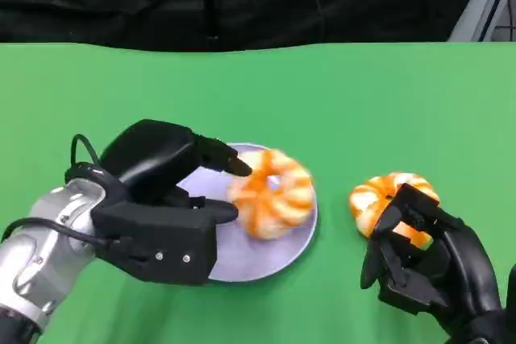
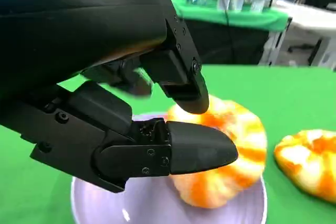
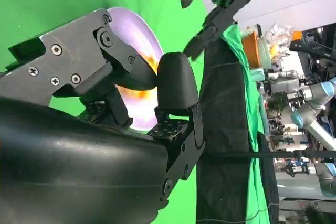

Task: Grasp the bread from the table and place it into the plate.

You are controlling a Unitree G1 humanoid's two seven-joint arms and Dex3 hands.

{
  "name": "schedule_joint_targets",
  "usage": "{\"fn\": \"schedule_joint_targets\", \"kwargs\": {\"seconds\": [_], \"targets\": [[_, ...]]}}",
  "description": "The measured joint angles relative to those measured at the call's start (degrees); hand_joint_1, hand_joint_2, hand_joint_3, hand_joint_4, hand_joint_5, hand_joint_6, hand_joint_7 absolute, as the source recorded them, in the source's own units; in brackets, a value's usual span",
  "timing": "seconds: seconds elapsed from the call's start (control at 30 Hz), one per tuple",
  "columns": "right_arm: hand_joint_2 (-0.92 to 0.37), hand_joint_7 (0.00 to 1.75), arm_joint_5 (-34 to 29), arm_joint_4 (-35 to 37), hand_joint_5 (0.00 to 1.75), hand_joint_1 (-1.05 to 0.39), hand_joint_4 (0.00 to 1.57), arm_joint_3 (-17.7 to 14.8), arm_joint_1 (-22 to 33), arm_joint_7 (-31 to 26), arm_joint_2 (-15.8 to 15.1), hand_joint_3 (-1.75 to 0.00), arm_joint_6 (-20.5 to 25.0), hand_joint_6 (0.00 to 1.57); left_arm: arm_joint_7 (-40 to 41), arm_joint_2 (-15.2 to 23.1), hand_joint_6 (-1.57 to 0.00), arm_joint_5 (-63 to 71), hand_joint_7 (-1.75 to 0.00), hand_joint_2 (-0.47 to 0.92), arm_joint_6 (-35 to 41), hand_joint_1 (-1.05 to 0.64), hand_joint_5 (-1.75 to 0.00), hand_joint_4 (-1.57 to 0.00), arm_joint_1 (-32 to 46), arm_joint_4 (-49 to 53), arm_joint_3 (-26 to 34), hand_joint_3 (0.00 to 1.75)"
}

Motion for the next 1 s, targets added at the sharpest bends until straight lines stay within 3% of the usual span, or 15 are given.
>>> {"fn": "schedule_joint_targets", "kwargs": {"seconds": [0.03, 0.07, 0.1, 0.17, 0.33, 0.47, 0.73, 0.9, 0.93, 1.0], "targets": [[-0.58, 1.75, 0.0, 0.0, 1.75, -0.1, 0.84, 0.0, 0.0, 0.0, 0.0, -1.18, 0.0, 0.62, 0.9, -0.1, -0.94, 0.1, -1.0, 0.92, -0.4, -0.91, -1.22, -0.94, 0.0, 0.3, 0.1, 0.43], [-0.57, 1.75, 0.0, 0.0, 1.75, -0.1, 0.84, 0.0, 0.0, 0.0, 0.0, -1.18, 0.0, 0.62, 2.1, -0.5, -0.8, 0.0, -1.35, 0.92, -1.0, -0.87, -1.48, -0.87, 0.0, 0.9, 0.3, 0.37], [-0.57, 1.75, 0.0, 0.0, 1.75, -0.1, 0.84, 0.0, 0.0, 0.0, 0.0, -1.18, 0.0, 0.62, 3.3, -1.0, -0.7, -0.5, -1.58, 0.92, -1.7, -0.8, -1.64, -0.83, 0.1, 1.8, 0.7, 0.3], [-0.57, 1.75, 0.0, 0.0, 1.75, -0.1, 0.85, 0.0, 0.0, 0.0, 0.0, -1.19, 0.0, 0.62, 4.9, -1.9, -0.64, -1.1, -1.7, 0.92, -3.0, -0.73, -1.72, -0.8, 0.3, 2.9, 1.0, 0.24], [-0.57, 1.75, 0.0, 0.0, 1.75, -0.09, 0.85, 0.0, 0.0, 0.0, 0.0, -1.19, 0.0, 0.62, 5.9, -3.4, -0.66, -2.6, -1.75, 0.92, -3.7, -0.45, -1.75, -0.86, 0.8, 3.5, 2.3, 0.13], [-0.57, 1.74, 0.0, 0.0, 1.75, -0.1, 0.85, 0.0, 0.0, 0.0, 0.0, -1.18, 0.0, 0.62, 5.3, -5.0, -0.67, -6.1, -1.75, 0.92, -2.9, -0.33, -1.75, -0.88, 2.7, 2.5, 4.0, 0.11], [-0.57, 1.74, -0.1, -0.1, 1.75, -0.09, 0.85, 0.1, 0.0, -0.2, 0.0, -1.18, 0.0, 0.62, -7.6, -5.6, -0.65, -24.3, -1.75, 0.89, 3.6, -0.04, -1.75, -0.86, 8.0, -5.6, 9.5, 0.04], [-0.58, 1.74, 0.0, 0.0, 1.75, -0.1, 0.85, 0.1, -0.1, -0.2, 0.0, -1.17, 0.0, 0.62, -13.3, -5.1, -0.65, -31.1, -1.75, 0.89, 11.0, -0.01, -1.75, -0.86, 11.2, -11.8, 12.2, 0.04], [-0.58, 1.74, 0.0, 0.0, 1.75, -0.1, 0.85, 0.1, -0.1, -0.2, 0.1, -1.17, 0.0, 0.62, -13.6, -5.1, -0.44, -31.3, -1.51, 0.87, 11.7, 0.05, -1.55, -0.54, 11.2, -12.2, 12.3, 0.34], [-0.58, 1.74, -0.1, 0.0, 1.75, -0.1, 0.85, 0.2, -0.2, -0.2, 0.1, -1.17, 0.0, 0.62, -18.2, -5.1, -0.49, -39.2, -1.18, 0.84, 16.5, 0.05, -1.37, -0.47, 12.9, -14.9, 14.7, 0.66]]}}
